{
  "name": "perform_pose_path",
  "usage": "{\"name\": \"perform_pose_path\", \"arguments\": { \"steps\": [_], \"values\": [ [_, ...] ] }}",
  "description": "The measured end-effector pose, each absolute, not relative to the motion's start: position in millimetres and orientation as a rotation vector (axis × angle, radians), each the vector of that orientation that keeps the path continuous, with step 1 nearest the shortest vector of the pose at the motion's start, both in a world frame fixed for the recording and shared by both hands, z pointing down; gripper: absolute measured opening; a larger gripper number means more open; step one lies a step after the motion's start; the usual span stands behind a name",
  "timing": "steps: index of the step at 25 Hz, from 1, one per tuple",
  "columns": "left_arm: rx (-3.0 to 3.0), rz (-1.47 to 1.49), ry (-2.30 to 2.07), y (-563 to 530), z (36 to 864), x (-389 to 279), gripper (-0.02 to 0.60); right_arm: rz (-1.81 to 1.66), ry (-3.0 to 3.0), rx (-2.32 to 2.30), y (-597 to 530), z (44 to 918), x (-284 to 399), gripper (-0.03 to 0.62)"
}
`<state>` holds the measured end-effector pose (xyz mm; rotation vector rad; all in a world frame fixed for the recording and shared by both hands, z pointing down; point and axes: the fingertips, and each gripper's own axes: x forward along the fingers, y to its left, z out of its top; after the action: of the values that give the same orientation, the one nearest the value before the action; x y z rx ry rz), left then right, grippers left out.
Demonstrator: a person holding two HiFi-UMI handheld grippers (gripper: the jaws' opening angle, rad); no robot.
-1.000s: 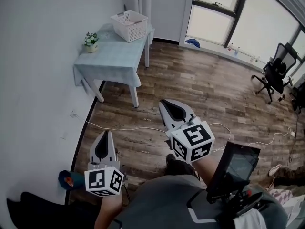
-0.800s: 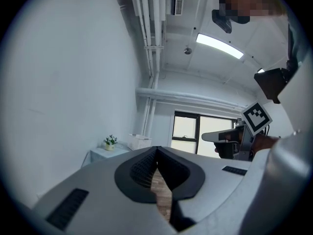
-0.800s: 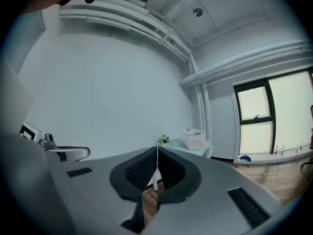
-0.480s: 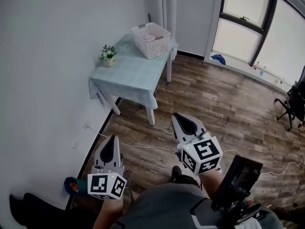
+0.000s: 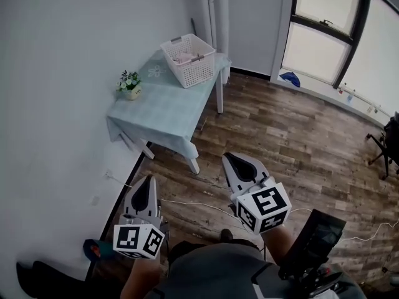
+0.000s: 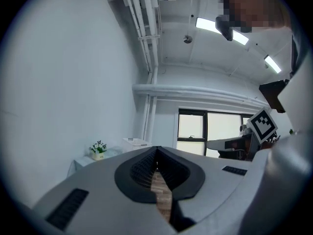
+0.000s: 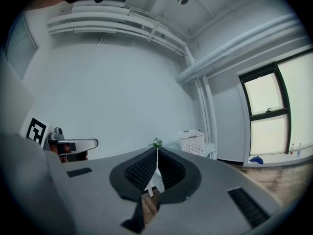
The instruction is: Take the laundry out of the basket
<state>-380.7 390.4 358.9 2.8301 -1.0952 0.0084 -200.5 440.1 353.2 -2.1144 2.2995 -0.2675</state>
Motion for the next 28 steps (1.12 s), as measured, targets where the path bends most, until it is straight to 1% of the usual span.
{"name": "perform_pose_path", "arguments": {
  "steps": [7, 15, 19, 28],
  "values": [
    [2.828, 0.087, -1.045, 350, 370, -343, 0.009, -0.341, 2.277, -2.104, 395, 369, -168, 0.017],
    [2.850, -0.008, -0.950, 247, 366, -297, 0.009, -0.292, 2.249, -2.188, 305, 356, -133, 0.017],
    [2.868, -0.048, -0.928, 190, 357, -286, 0.009, -0.247, 2.249, -2.232, 253, 343, -121, 0.017],
    [2.827, -0.037, -0.879, 93, 374, -262, 0.009, -0.250, 2.277, -2.239, 162, 344, -100, 0.017]
  ]
}}
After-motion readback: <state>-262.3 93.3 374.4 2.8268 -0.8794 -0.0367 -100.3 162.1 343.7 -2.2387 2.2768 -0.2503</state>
